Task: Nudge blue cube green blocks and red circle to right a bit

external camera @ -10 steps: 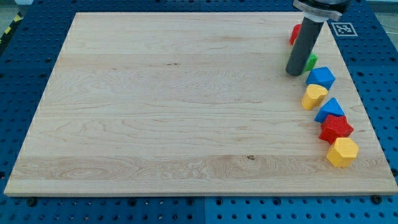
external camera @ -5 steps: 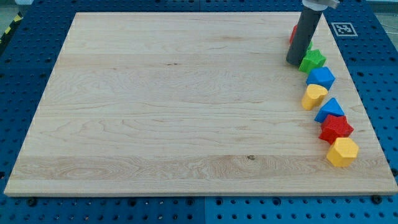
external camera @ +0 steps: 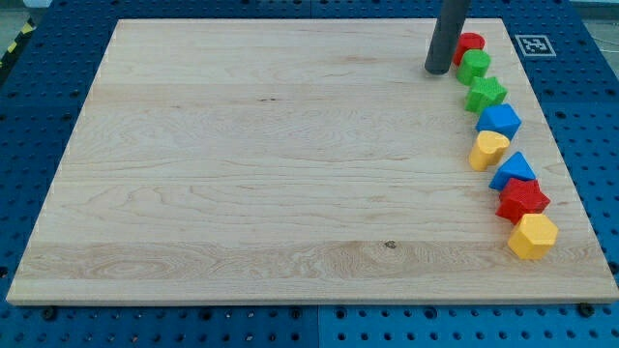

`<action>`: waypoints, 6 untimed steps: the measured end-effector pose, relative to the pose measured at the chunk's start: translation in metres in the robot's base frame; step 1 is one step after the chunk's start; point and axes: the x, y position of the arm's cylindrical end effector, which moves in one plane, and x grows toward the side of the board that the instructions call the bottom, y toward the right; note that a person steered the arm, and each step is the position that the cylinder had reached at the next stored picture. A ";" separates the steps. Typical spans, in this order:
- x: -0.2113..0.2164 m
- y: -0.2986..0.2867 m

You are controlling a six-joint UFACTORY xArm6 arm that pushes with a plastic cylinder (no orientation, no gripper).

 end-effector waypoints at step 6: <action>-0.012 0.022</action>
